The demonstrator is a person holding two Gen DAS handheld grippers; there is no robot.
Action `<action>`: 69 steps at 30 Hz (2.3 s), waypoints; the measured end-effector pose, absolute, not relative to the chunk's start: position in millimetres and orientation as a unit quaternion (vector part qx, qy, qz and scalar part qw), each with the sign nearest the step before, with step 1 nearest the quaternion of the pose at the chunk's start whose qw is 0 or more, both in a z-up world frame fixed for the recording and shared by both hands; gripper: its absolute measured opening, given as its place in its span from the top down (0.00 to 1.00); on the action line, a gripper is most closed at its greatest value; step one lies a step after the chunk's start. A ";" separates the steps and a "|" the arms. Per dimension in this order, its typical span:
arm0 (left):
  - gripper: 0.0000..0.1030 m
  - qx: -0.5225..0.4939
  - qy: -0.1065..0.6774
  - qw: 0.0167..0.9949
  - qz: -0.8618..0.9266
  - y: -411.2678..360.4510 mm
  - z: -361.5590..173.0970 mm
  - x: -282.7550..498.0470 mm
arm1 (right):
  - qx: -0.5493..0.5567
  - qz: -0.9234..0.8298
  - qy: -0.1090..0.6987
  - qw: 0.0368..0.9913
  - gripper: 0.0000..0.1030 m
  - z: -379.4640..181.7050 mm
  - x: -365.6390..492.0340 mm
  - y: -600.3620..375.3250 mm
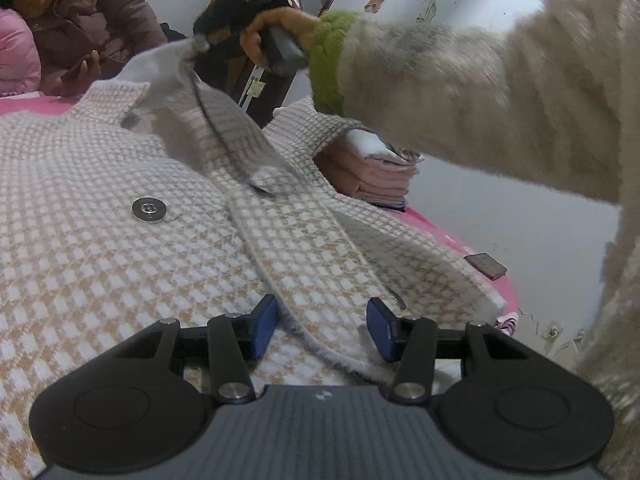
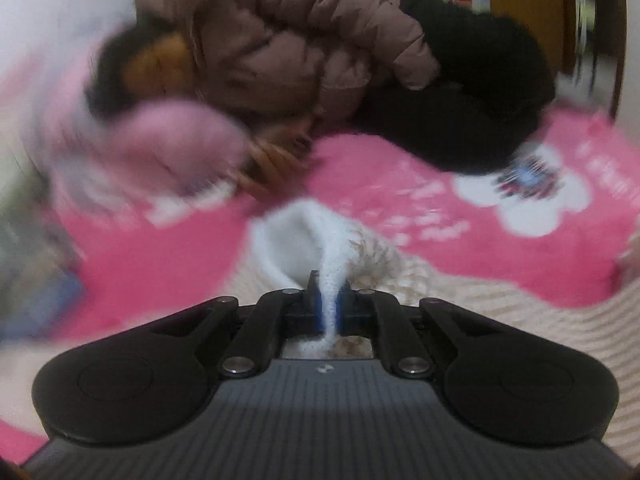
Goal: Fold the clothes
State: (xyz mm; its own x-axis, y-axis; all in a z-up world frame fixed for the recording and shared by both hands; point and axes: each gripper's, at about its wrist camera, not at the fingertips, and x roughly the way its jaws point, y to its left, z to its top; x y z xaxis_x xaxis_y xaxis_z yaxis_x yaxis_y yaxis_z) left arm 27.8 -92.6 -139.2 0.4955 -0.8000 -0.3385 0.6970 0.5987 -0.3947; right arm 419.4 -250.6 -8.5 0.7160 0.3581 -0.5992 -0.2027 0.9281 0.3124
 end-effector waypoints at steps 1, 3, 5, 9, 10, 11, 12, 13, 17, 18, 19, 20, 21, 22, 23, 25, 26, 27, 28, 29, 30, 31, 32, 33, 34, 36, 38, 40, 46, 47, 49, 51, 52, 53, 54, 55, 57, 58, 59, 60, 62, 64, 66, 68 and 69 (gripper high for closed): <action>0.52 -0.105 0.249 0.858 -0.438 -92.1 -139.6 28.0 | 0.150 0.163 0.345 0.912 0.96 -8.4 426.4 -254.5; 0.51 -0.110 0.247 0.855 -0.442 -90.6 -141.0 27.7 | 0.207 0.176 0.346 0.898 0.96 -13.6 438.6 -259.1; 0.51 -0.113 0.245 0.854 -0.445 -89.3 -142.0 27.5 | 0.254 0.182 0.343 0.886 0.96 -22.0 446.9 -262.3; 0.51 -0.110 0.239 0.855 -0.448 -88.8 -144.3 22.9 | 0.306 0.176 0.331 0.875 0.96 -46.1 461.6 -266.0; 0.51 -0.107 0.237 0.855 -0.448 -89.2 -144.6 21.7 | 0.301 0.165 0.328 0.880 0.96 -53.7 464.2 -265.9; 0.51 -0.105 0.235 0.856 -0.448 -89.7 -144.9 20.6 | 0.298 0.149 0.327 0.884 0.96 -62.4 467.3 -266.8; 0.51 -0.103 0.234 0.856 -0.449 -89.9 -145.1 19.8 | 0.301 0.132 0.330 0.885 0.96 -73.5 473.0 -269.1; 0.50 -0.101 0.233 0.857 -0.448 -90.1 -145.2 19.2 | 0.303 0.116 0.337 0.884 0.95 -85.2 477.9 -270.8; 0.49 -0.099 0.232 0.857 -0.449 -91.0 -144.4 18.4 | 0.268 0.039 0.374 0.887 0.81 -116.5 492.8 -272.3; 0.49 -0.099 0.232 0.857 -0.449 -90.2 -144.0 18.1 | 0.279 0.033 0.365 0.887 0.80 -114.0 490.0 -275.3; 0.49 -0.099 0.232 0.857 -0.449 -89.7 -144.0 17.7 | 0.291 0.028 0.356 0.887 0.76 -111.5 487.3 -278.3; 0.49 -0.100 0.232 0.857 -0.449 -89.1 -144.1 17.3 | 0.295 0.021 0.344 0.891 0.68 -106.5 483.4 -280.5; 0.49 -0.101 0.232 0.857 -0.449 -88.5 -143.9 16.7 | 0.285 0.011 0.325 0.902 0.61 -96.7 477.1 -281.1; 0.49 -0.101 0.232 0.857 -0.449 -88.2 -143.9 16.9 | 0.274 0.004 0.307 0.912 0.46 -87.1 471.2 -281.6; 0.49 -0.102 0.232 0.857 -0.449 -87.9 -144.0 17.3 | 0.260 0.004 0.290 0.921 0.45 -77.5 465.8 -281.5; 0.49 -0.103 0.232 0.857 -0.448 -87.4 -144.3 18.0 | 0.231 0.014 0.267 0.935 0.46 -57.8 456.1 -277.2; 0.49 -0.102 0.232 0.857 -0.448 -87.4 -144.3 18.0 | 0.211 0.021 0.260 0.942 0.51 -48.9 452.3 -272.0; 0.49 -0.102 0.231 0.858 -0.448 -87.5 -144.2 18.0 | 0.181 0.035 0.256 0.949 0.56 -41.7 449.3 -262.6; 0.49 -0.101 0.231 0.858 -0.448 -87.6 -144.2 18.0 | 0.146 0.052 0.255 0.954 0.66 -35.2 447.0 -251.5; 0.49 -0.101 0.231 0.858 -0.447 -87.7 -144.2 18.0 | 0.098 0.072 0.263 0.957 0.72 -31.4 447.0 -236.0; 0.49 -0.101 0.230 0.858 -0.447 -88.2 -144.3 17.9 | 0.044 0.092 0.275 0.956 0.74 -31.8 449.2 -217.8; 0.49 -0.100 0.230 0.858 -0.447 -88.7 -144.4 17.7 | -0.007 0.108 0.291 0.950 0.78 -37.1 454.1 -198.9; 0.49 -0.100 0.229 0.858 -0.448 -88.6 -144.6 17.7 | -0.048 0.118 0.314 0.941 0.86 -45.9 462.5 -182.6; 0.49 -0.100 0.229 0.858 -0.448 -88.4 -144.9 17.8 | -0.074 0.119 0.336 0.931 0.88 -56.6 473.3 -170.7; 0.49 -0.100 0.228 0.859 -0.448 -88.4 -145.0 17.7 | -0.097 0.115 0.366 0.918 0.90 -71.5 487.7 -161.6; 0.49 -0.100 0.227 0.859 -0.448 -88.5 -145.4 18.4 | -0.123 0.101 0.420 0.893 0.92 -100.6 516.2 -155.9; 0.49 -0.102 0.226 0.858 -0.449 -87.9 -146.5 19.4 | -0.114 0.084 0.439 0.887 0.94 -120.7 540.5 -157.9; 0.49 -0.106 0.226 0.857 -0.450 -87.0 -147.5 20.5 | -0.068 0.077 0.428 0.898 0.95 -120.5 559.8 -165.7; 0.49 -0.113 0.229 0.854 -0.452 -87.5 -148.3 21.1 | 0.062 0.017 0.399 0.915 0.96 -118.0 595.7 -188.0; 0.49 -0.114 0.230 0.854 -0.453 -87.2 -148.3 21.1 | 0.081 0.008 0.387 0.918 0.95 -113.5 595.0 -192.4; 0.48 -0.112 0.229 0.854 -0.453 -87.6 -148.3 20.4 | 0.120 0.016 0.349 0.929 0.95 -95.0 579.8 -206.7; 0.48 -0.110 0.228 0.855 -0.452 -88.2 -148.2 19.1 | 0.139 0.039 0.325 0.935 0.95 -71.7 557.2 -220.2; 0.48 -0.109 0.228 0.856 -0.452 -88.7 -147.8 18.6 | 0.138 0.052 0.323 0.935 0.95 -61.6 546.5 -225.2; 0.48 -0.108 0.227 0.856 -0.451 -89.0 -147.7 18.2 | 0.134 0.064 0.323 0.935 0.95 -52.4 535.9 -228.6; 0.47 -0.108 0.227 0.857 -0.451 -89.3 -147.6 17.9 | 0.122 0.069 0.328 0.934 0.95 -45.4 524.5 -229.2; 0.47 -0.107 0.226 0.857 -0.451 -89.6 -147.6 17.5 | 0.106 0.073 0.336 0.933 0.95 -40.4 512.5 -230.0; 0.47 -0.105 0.225 0.858 -0.450 -90.3 -147.6 16.9 | 0.070 0.082 0.362 0.926 0.95 -42.3 495.1 -228.1; 0.47 -0.104 0.225 0.858 -0.449 -90.6 -147.6 16.5 | 0.050 0.082 0.382 0.919 0.95 -49.8 491.7 -225.7; 0.47 -0.103 0.224 0.859 -0.449 -90.9 -147.6 16.2 | 0.034 0.080 0.401 0.912 0.95 -60.2 491.4 -222.8; 0.47 -0.102 0.223 0.859 -0.449 -91.2 -147.6 16.0 | 0.024 0.077 0.418 0.905 0.95 -76.1 497.2 -219.2; 0.46 -0.100 0.223 0.859 -0.450 -91.5 -147.5 15.8 | 0.007 0.069 0.445 0.893 0.96 -106.2 508.5 -212.7; 0.45 -0.098 0.222 0.859 -0.451 -91.3 -147.4 15.7 | 0.017 0.059 0.422 0.905 0.97 -124.1 521.1 -213.5; 0.45 -0.102 0.224 0.857 -0.452 -90.6 -147.2 16.7 | 0.061 0.041 0.401 0.913 0.99 -125.8 532.9 -221.7; 0.45 -0.105 0.225 0.856 -0.454 -89.6 -146.8 17.7 | 0.102 0.030 0.396 0.912 0.98 -120.2 537.9 -231.4; 0.44 -0.106 0.224 0.856 -0.454 -89.4 -146.7 18.1 | 0.110 0.027 0.397 0.911 0.98 -112.4 534.2 -235.4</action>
